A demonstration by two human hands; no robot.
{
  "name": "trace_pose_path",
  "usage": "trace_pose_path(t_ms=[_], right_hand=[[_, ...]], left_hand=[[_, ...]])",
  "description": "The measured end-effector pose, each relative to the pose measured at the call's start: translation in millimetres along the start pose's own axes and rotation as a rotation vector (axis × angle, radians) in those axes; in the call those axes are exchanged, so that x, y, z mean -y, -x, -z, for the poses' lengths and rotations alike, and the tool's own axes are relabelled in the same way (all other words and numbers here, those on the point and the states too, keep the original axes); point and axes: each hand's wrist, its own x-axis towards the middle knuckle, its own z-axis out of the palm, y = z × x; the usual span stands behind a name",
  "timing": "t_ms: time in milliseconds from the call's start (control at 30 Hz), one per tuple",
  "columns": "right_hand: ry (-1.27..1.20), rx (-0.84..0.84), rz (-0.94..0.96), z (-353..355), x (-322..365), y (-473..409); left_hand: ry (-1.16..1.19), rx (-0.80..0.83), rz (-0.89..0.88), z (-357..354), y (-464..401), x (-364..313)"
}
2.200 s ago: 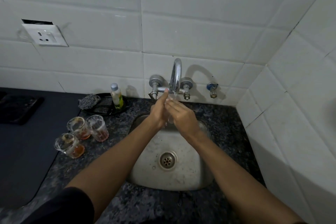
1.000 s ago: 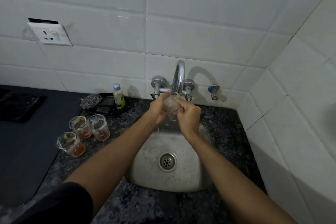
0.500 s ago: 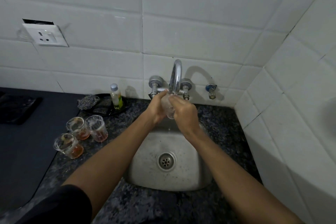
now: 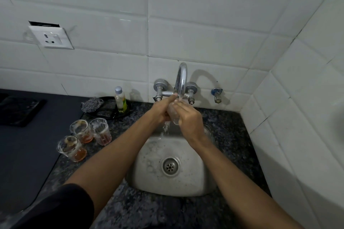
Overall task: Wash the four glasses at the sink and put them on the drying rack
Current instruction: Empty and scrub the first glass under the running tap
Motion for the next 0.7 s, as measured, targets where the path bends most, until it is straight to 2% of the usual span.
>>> trace_pose_path(t_ms=[100, 133, 267, 333, 433, 500, 567, 633, 700], right_hand=[[-0.164, -0.087, -0.333, 4, 13, -4], [-0.167, -0.089, -0.345, 7, 14, -6], [0.016, 0.030, 0.071, 7, 7, -3], [0.036, 0.028, 0.092, 5, 6, -2], [-0.093, -0.066, -0.208, 4, 15, -3], [-0.170, -0.096, -0.414, 5, 16, -9], [-0.136, -0.090, -0.333, 6, 14, -12], [-0.042, -0.042, -0.096, 6, 12, -8], [0.019, -0.033, 0.059, 4, 8, -3]], left_hand=[[0.035, -0.072, -0.060, 6, -6, 2], [0.043, -0.047, -0.065, 7, -8, 4], [-0.037, 0.041, 0.013, 7, -10, 5], [-0.057, -0.004, 0.002, 7, -10, 4], [0.028, -0.124, -0.072, 11, -11, 5], [0.092, -0.124, -0.099, 11, -11, 8], [0.124, -0.052, -0.070, 9, -8, 10], [0.059, 0.047, -0.010, 6, -5, 8], [-0.018, 0.005, 0.022, 4, -4, 5]])
